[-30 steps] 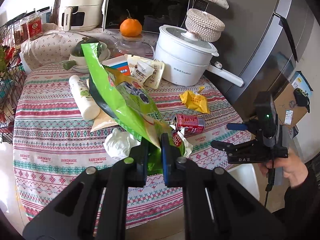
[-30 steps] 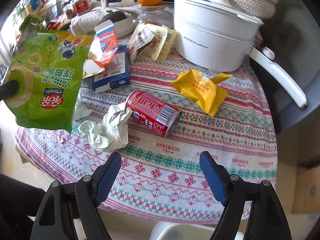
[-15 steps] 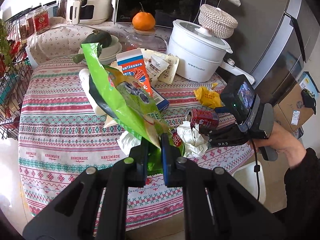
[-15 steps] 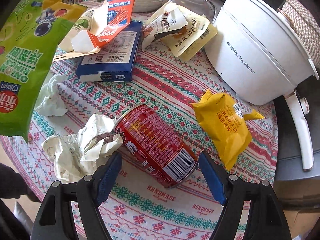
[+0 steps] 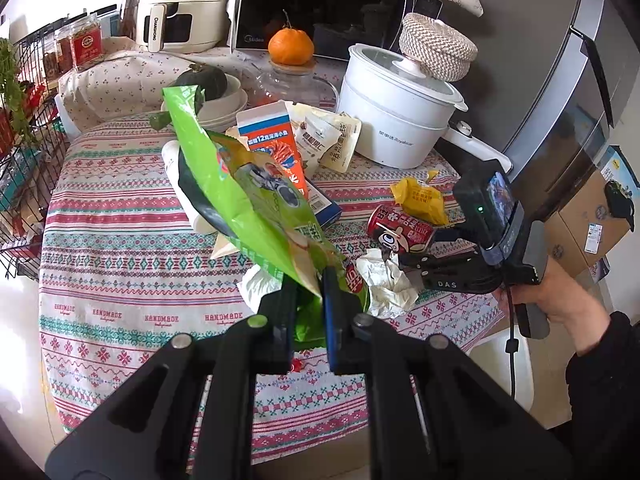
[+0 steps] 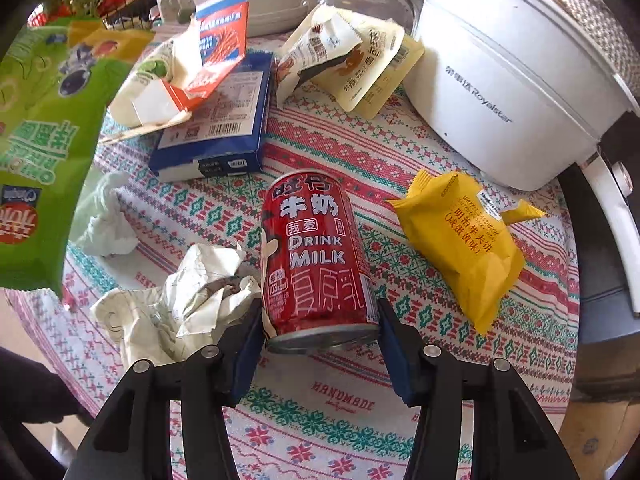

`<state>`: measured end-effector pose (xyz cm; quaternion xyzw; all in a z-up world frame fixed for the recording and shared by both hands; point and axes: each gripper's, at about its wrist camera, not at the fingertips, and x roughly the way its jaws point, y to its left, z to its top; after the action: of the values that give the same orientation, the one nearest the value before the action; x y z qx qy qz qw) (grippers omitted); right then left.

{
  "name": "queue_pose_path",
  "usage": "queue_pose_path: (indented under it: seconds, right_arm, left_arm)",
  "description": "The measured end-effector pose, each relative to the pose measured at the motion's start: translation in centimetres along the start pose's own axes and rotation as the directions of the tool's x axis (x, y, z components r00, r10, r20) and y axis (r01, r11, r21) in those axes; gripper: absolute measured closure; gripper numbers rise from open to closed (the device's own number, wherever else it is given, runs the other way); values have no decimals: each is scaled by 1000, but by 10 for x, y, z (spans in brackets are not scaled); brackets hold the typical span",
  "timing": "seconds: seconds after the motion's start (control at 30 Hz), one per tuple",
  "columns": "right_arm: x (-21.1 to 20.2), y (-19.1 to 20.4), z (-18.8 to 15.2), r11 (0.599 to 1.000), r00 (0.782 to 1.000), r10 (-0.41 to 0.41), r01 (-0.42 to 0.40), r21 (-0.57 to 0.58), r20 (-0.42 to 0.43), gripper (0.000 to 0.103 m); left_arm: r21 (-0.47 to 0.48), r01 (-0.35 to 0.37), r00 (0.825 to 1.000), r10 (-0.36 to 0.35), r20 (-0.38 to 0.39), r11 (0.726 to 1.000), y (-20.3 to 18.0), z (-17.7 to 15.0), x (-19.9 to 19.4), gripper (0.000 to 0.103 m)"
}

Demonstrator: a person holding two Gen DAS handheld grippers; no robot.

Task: Collect trash
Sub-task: 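Grasp the red milk can with the right tool while the left tool holds the chip bag, then carry the chip bag and can over the bin and release both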

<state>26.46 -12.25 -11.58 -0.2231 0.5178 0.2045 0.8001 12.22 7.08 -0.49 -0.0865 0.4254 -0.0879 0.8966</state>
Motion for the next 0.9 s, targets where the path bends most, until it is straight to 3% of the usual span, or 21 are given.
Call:
queue_pose_path:
  seconds: [0.23, 0.47, 0.73, 0.9]
  right_arm:
    - [-53, -16, -14, 990, 993, 25, -40, 134, 113, 49]
    - [-101, -21, -46, 972, 987, 21, -58, 228, 160, 49]
    - [-145, -24, -99, 939, 986, -25, -33, 341, 164, 49]
    - [-170, -31, -134, 910, 981, -20, -63, 410, 195, 49]
  left_arm:
    - [10, 19, 999, -20, 44, 1000, -9, 2, -9, 90]
    - [77, 60, 994, -66, 90, 995, -34, -3, -20, 90]
    - [161, 106, 990, -119, 78, 981, -69, -13, -23, 90]
    - [233, 136, 987, -152, 53, 963, -96, -25, -24, 90]
